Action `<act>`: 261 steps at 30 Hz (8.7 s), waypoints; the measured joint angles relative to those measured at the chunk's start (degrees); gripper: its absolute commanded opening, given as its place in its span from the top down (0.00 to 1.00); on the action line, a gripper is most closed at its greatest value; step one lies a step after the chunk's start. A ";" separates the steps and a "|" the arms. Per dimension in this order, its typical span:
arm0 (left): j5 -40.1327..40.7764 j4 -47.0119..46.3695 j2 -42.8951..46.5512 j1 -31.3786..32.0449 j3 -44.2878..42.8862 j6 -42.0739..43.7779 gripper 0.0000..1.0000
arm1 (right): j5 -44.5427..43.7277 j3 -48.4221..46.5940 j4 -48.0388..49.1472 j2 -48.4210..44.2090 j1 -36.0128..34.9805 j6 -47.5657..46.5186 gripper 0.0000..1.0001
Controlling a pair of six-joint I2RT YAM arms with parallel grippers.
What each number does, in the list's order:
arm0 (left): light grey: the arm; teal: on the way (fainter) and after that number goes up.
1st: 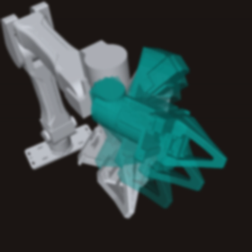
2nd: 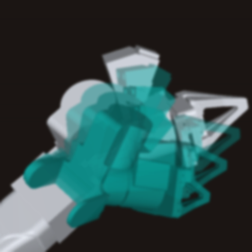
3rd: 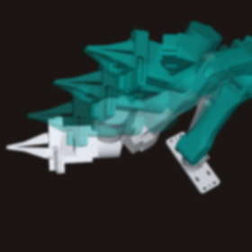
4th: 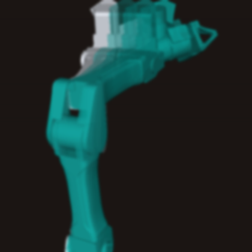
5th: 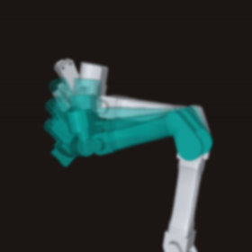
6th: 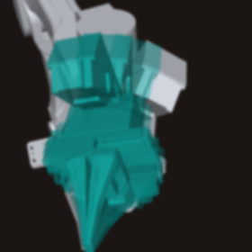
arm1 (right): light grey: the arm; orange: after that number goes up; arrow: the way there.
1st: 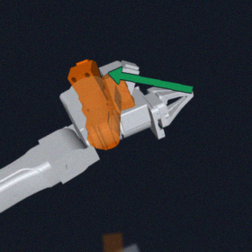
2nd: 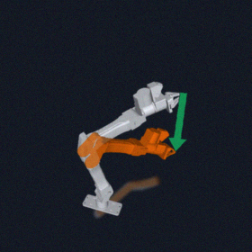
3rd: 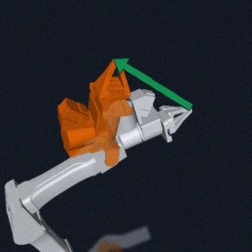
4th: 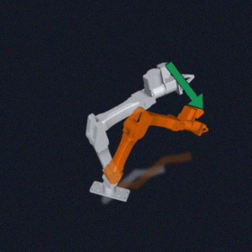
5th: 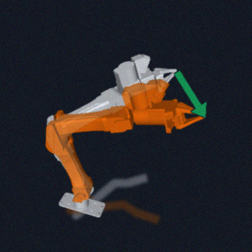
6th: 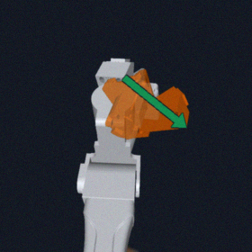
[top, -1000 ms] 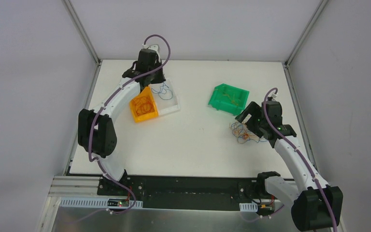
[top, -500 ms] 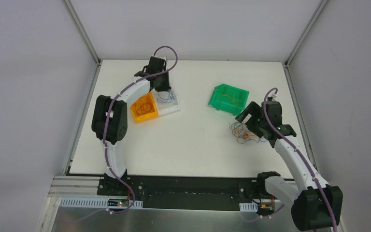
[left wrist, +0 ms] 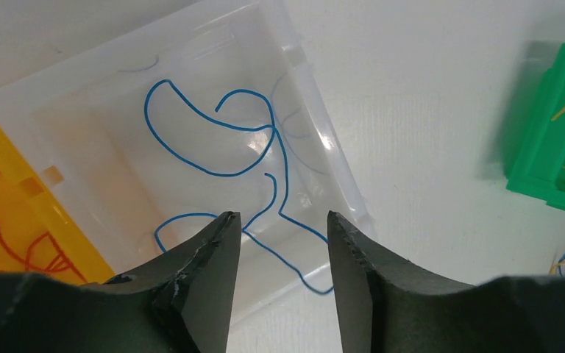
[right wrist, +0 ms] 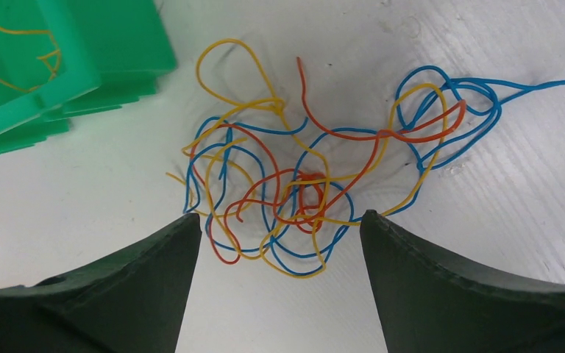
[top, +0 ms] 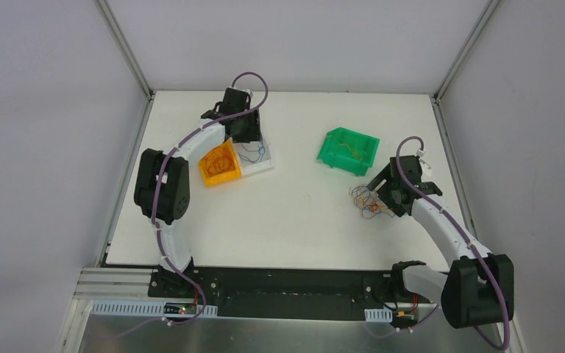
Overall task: Untangle the cables
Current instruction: Place the cable in the bin, then untie the cable.
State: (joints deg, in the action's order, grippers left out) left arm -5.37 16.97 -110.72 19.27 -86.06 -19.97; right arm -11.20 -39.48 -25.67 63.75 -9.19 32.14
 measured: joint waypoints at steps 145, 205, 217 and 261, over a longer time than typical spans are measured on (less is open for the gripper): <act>-19.15 -48.65 35.82 28.74 43.71 -0.44 0.75 | 26.21 -20.61 2.97 -8.76 -28.72 -14.14 0.97; 20.31 -13.51 73.72 18.51 36.26 -1.27 1.00 | -9.31 7.91 15.87 4.96 -20.48 8.11 0.45; 18.16 -9.70 73.26 18.49 37.09 0.17 1.00 | 6.43 0.37 16.96 1.81 -27.54 -2.95 0.09; 33.66 5.70 60.57 18.49 -4.79 14.99 1.00 | -13.68 14.58 37.20 1.77 -25.40 4.72 0.63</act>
State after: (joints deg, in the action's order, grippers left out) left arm 28.29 22.68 -50.15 37.76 -90.85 -4.97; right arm -24.88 -24.91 11.53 65.52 -34.59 36.86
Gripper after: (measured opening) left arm 0.012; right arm 0.355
